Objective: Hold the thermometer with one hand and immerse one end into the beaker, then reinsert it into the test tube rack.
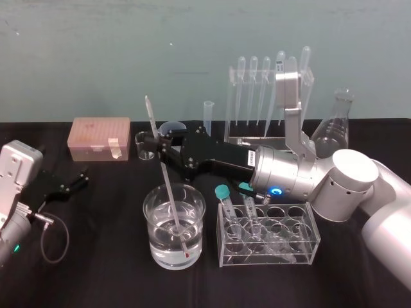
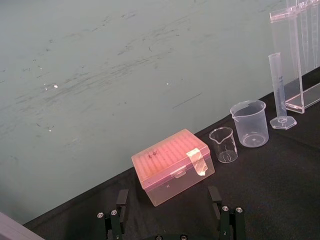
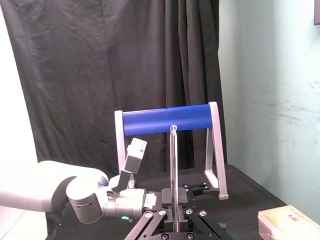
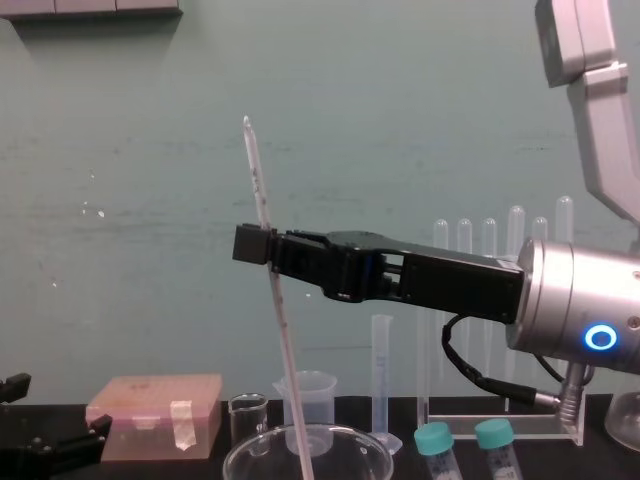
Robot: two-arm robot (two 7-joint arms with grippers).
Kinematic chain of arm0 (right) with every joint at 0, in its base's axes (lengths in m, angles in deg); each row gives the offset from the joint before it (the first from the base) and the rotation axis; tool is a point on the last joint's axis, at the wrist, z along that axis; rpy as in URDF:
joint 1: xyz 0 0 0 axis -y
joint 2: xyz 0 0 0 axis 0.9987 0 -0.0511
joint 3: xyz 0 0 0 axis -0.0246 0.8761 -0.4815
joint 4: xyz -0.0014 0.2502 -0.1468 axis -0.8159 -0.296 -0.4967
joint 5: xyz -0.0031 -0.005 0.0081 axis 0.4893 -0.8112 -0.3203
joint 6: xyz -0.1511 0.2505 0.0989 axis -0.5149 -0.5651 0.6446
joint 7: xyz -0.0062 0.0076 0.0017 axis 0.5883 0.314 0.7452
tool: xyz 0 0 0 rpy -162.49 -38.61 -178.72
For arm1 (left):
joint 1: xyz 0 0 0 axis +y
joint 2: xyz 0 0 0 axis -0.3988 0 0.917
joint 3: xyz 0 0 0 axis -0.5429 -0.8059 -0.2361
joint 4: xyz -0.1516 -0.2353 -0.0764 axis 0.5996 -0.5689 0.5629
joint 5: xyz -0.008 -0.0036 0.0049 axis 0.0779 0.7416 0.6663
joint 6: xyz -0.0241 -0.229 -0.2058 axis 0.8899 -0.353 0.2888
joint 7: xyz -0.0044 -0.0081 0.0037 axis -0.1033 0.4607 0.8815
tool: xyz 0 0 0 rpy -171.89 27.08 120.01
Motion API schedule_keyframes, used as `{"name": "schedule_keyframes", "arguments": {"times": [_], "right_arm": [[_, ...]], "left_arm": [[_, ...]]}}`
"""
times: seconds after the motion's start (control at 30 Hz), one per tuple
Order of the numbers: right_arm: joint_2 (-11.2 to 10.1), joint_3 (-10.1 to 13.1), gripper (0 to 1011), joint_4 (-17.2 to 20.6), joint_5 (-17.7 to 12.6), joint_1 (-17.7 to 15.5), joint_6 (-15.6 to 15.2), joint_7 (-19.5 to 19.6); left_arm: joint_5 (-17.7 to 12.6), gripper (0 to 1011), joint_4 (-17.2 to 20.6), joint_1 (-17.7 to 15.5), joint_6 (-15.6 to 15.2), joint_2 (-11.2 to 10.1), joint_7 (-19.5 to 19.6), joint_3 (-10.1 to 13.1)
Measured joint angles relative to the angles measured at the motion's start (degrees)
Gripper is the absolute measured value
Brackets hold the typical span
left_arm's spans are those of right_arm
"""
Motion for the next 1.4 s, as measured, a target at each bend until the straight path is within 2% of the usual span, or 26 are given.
{"name": "schedule_keyframes", "arguments": {"times": [0.5,1.4], "right_arm": [[-0.1,0.0,56,0.0,0.9,-0.2,1.8,-1.2],[-0.4,0.1,56,0.6,1.0,-0.4,1.9,-1.5]], "left_arm": [[0.0,1008,0.0,0.0,0.0,0.0,0.0,0.0],[0.0,1008,0.0,0.0,0.0,0.0,0.0,0.0]]}}
